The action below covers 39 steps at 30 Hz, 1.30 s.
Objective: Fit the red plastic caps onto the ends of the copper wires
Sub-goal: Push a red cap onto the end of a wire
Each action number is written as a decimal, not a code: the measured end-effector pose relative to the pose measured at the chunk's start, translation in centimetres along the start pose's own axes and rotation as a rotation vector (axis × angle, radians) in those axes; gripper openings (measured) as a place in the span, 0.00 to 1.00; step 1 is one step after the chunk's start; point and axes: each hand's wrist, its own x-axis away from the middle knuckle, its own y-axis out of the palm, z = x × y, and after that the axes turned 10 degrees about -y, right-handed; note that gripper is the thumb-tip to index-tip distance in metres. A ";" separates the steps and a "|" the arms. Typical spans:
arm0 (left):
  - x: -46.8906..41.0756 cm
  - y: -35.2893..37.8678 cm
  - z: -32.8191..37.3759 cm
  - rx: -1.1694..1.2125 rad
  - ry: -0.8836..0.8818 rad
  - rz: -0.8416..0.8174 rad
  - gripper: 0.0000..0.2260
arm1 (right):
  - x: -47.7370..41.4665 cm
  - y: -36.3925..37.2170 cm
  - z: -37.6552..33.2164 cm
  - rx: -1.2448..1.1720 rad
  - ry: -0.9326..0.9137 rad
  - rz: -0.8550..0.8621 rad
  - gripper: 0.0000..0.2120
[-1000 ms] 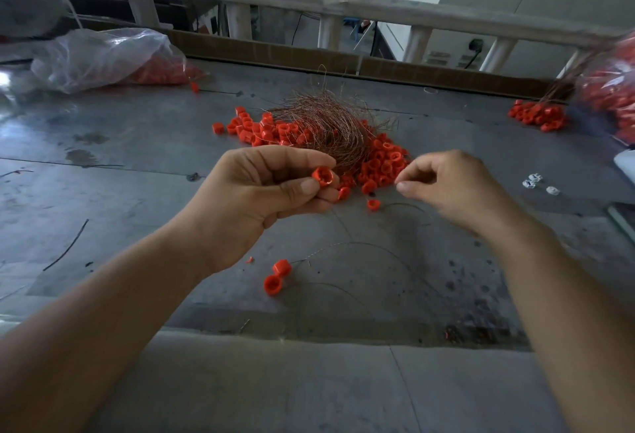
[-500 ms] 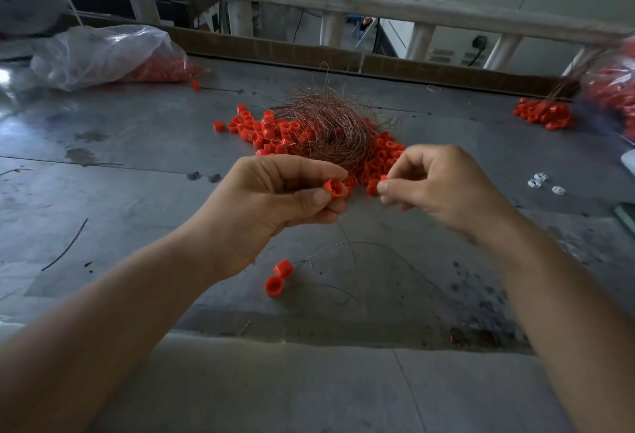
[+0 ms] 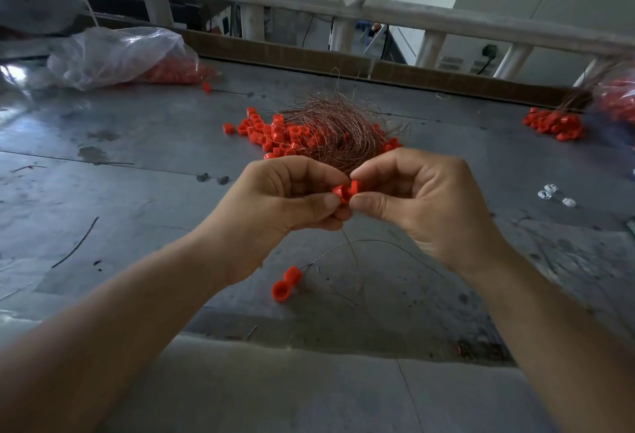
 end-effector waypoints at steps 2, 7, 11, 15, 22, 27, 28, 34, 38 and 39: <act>0.0 0.1 0.1 0.003 -0.004 0.013 0.09 | 0.1 0.1 0.0 0.018 -0.020 -0.003 0.09; 0.0 0.2 0.2 -0.014 -0.014 0.048 0.10 | 0.2 0.4 0.1 0.067 -0.061 -0.002 0.09; 0.0 0.4 0.2 -0.075 -0.016 0.070 0.08 | 0.2 0.5 0.1 0.155 -0.088 -0.005 0.11; 0.1 0.4 0.3 -0.095 -0.006 0.077 0.08 | 0.2 0.4 0.0 0.233 -0.130 -0.009 0.13; 0.1 0.3 0.1 -0.073 -0.011 0.052 0.08 | 0.3 0.4 -0.2 0.299 -0.172 -0.014 0.14; 0.1 0.3 -0.1 -0.063 -0.029 0.030 0.08 | 0.4 0.4 -0.3 0.344 -0.201 -0.019 0.11; 0.1 0.3 -0.1 -0.072 -0.022 0.034 0.08 | 0.4 0.5 -0.3 0.356 -0.215 -0.028 0.11; 0.2 0.2 -0.2 -0.055 -0.051 0.023 0.08 | 0.5 0.6 0.3 0.369 -0.222 -0.030 0.11; 0.1 0.1 -0.1 -0.029 -0.073 0.009 0.10 | 0.4 0.3 0.0 0.322 -0.239 -0.048 0.14; 0.2 0.1 -0.1 -0.026 -0.072 0.010 0.10 | 0.4 0.2 0.0 0.306 -0.243 -0.047 0.14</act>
